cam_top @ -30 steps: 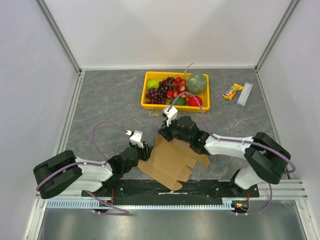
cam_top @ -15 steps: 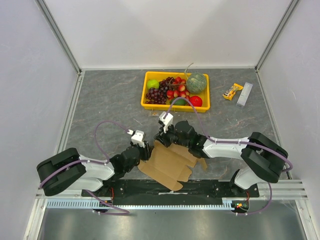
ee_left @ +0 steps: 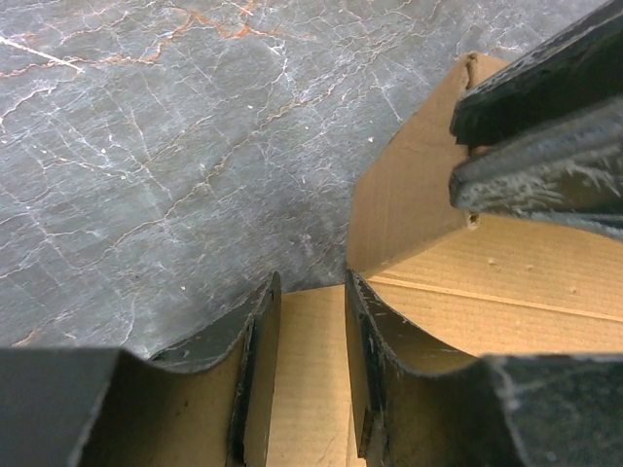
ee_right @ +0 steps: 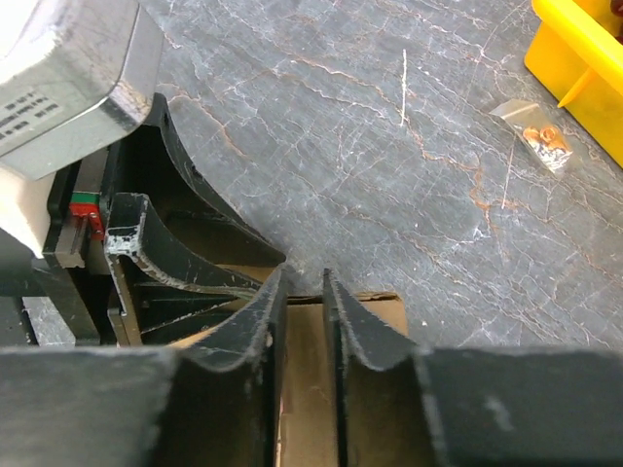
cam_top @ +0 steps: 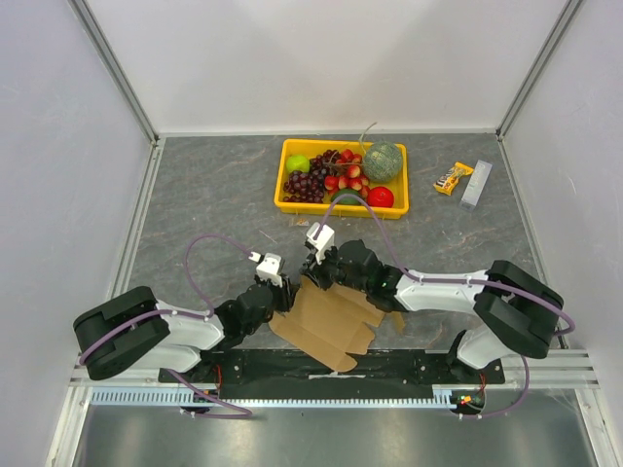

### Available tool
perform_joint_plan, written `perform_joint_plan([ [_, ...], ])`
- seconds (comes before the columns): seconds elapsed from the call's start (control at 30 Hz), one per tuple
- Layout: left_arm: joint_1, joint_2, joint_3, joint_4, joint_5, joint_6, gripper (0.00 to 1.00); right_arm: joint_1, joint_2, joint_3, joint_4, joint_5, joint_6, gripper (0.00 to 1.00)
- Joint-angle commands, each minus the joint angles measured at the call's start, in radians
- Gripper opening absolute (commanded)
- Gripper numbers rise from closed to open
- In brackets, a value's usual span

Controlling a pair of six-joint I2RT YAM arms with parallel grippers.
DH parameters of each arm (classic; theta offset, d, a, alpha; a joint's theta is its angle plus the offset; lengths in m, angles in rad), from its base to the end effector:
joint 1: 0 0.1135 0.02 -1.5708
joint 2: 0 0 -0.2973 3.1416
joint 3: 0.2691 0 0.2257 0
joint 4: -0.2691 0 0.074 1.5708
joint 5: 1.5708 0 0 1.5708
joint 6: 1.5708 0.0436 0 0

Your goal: Fold the paper box

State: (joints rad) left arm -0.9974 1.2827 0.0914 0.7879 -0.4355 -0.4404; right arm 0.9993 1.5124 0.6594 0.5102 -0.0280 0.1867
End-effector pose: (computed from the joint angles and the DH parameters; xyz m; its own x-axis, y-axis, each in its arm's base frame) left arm 0.1111 -0.1381 0.1741 -0.4276 -0.0503 -0.9026 0.4078 0.8803 -0.2423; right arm 0.1622 0.2544 0.2463 -0.3374 -0.1815 -0.9237 -0.8064 0.5620 0.1841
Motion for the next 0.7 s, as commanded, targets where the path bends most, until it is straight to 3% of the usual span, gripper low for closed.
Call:
perform_joint_plan([
  [0.0, -0.004, -0.003, 0.028, 0.036, -0.019, -0.001, 0.39, 0.007, -0.063, -0.003, -0.065, 0.022, -0.006, 0.32],
  [0.4, -0.006, -0.036, 0.025, 0.005, -0.019, -0.012, 0.38, 0.007, -0.210, 0.008, -0.094, 0.117, 0.022, 0.44],
  [0.5, -0.004, -0.063, 0.028, -0.015, -0.019, -0.008, 0.38, 0.005, -0.273, 0.003, -0.148, 0.160, 0.029, 0.45],
  [0.67, -0.003, -0.186, 0.047, -0.125, -0.026, -0.003, 0.38, 0.004, -0.406, 0.002, -0.350, 0.358, 0.129, 0.46],
])
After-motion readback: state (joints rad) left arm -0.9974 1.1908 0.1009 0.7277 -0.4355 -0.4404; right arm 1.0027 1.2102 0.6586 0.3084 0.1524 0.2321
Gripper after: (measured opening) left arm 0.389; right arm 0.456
